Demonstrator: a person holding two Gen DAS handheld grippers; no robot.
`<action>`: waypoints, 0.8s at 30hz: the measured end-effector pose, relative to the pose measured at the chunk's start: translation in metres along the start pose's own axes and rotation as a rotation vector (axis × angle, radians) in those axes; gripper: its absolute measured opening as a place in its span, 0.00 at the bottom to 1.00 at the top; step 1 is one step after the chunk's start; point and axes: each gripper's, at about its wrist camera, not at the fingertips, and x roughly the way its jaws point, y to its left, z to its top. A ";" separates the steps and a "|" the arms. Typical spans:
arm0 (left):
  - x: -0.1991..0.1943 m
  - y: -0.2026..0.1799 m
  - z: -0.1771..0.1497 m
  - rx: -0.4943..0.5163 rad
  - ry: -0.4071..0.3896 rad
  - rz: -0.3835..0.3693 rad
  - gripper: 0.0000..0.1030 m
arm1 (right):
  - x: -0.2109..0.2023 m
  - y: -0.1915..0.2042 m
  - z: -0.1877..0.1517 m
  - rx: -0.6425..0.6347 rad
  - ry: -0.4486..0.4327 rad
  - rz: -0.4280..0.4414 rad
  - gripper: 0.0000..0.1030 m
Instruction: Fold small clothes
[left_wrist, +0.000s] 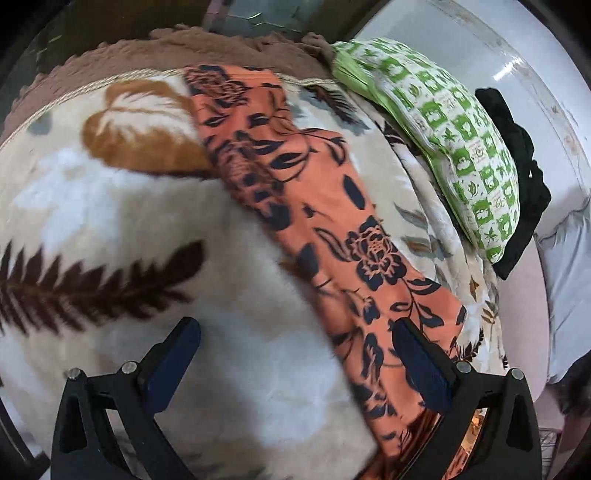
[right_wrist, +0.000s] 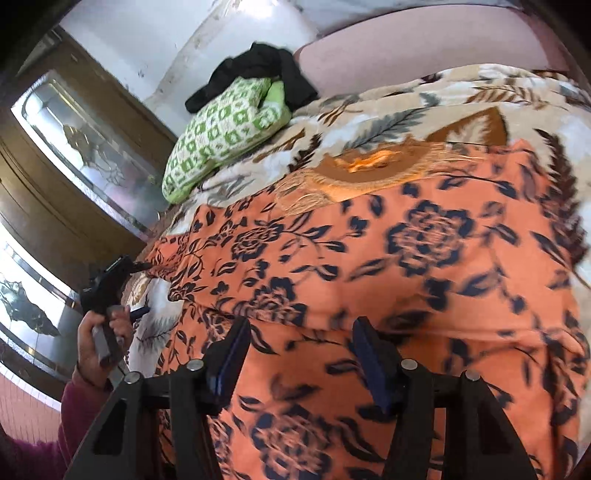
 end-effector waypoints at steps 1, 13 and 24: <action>0.002 -0.003 0.001 -0.005 -0.011 -0.009 1.00 | -0.005 -0.006 -0.002 0.011 -0.018 0.010 0.59; 0.034 0.000 0.086 -0.127 -0.037 0.045 0.22 | -0.014 -0.011 0.006 0.030 -0.033 0.088 0.59; -0.073 -0.176 -0.014 0.608 -0.255 -0.037 0.06 | -0.042 -0.029 0.019 0.106 -0.169 0.019 0.59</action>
